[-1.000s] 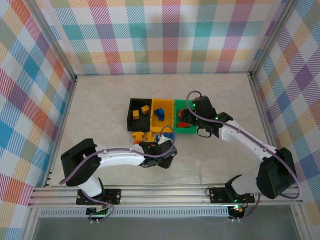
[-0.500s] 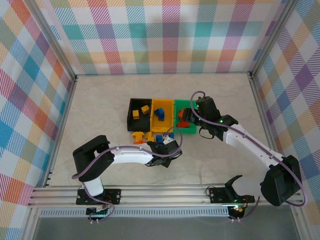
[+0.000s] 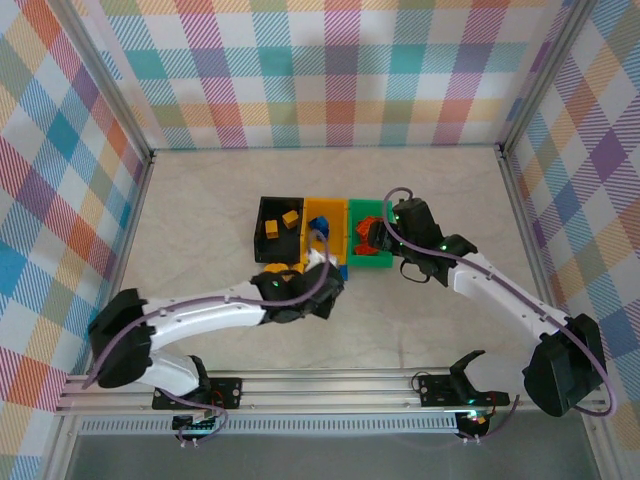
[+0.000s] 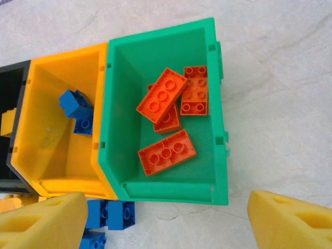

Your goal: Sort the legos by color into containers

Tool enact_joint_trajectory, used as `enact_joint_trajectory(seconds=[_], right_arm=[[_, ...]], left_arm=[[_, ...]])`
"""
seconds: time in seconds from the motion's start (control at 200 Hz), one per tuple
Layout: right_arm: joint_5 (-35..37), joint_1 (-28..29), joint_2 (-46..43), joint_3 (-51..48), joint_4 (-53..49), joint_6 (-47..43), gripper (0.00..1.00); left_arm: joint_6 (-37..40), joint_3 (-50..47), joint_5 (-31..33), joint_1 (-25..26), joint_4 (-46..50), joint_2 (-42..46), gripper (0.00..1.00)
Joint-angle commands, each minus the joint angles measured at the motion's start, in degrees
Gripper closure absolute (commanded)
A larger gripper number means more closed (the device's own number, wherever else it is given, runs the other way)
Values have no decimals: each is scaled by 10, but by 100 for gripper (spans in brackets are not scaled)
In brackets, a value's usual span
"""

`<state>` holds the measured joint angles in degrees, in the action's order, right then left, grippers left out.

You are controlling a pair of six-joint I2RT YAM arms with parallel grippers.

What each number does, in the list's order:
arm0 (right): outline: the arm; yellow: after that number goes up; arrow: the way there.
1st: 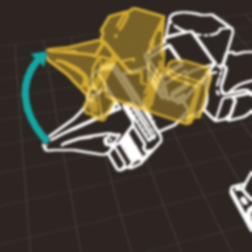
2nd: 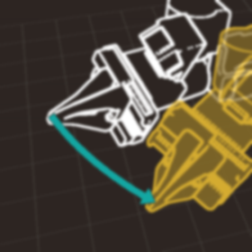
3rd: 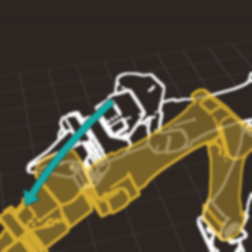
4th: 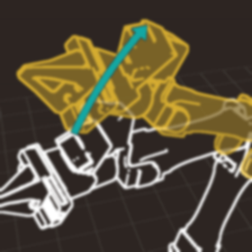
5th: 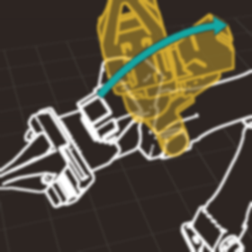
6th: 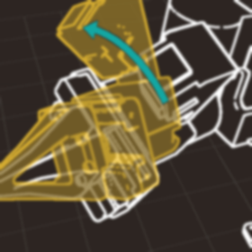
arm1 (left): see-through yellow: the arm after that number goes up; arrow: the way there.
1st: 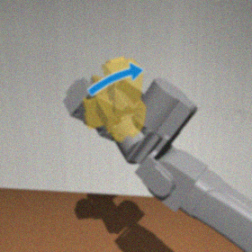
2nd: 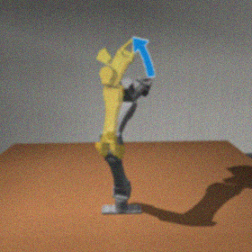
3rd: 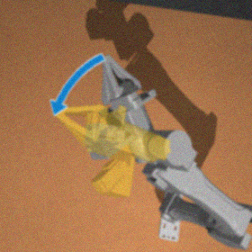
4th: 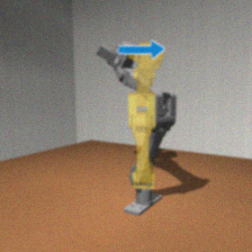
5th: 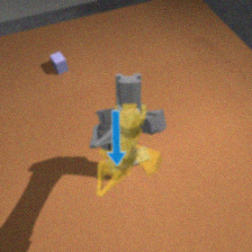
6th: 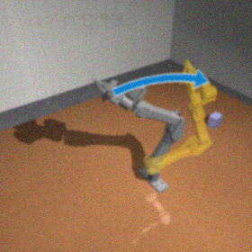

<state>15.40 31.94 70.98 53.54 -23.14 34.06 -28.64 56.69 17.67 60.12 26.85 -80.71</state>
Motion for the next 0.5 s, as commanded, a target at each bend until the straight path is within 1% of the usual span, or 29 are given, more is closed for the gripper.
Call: enact_joint_trajectory(seconds=[0.0, 0.095, 0.185, 0.365, 0.495], right_arm=[[2, 0, -12, -12, 11, 15, 19], [-2, 0, -10, -18, 8, 22, 19], [-4, 0, -11, -24, 7, 26, 19], [-8, 0, -12, -30, 1, 32, 19], [-10, -1, -15, -31, -2, 34, 19]], left_arm=[[12, 33, -27, -70, 3, 1, 70], [19, 79, -69, -117, -19, -41, 69], [26, 134, -87, -146, -27, -98, 70], [30, 239, -103, -186, -18, -204, 70], [29, 302, -97, -195, 7, -267, 71]])
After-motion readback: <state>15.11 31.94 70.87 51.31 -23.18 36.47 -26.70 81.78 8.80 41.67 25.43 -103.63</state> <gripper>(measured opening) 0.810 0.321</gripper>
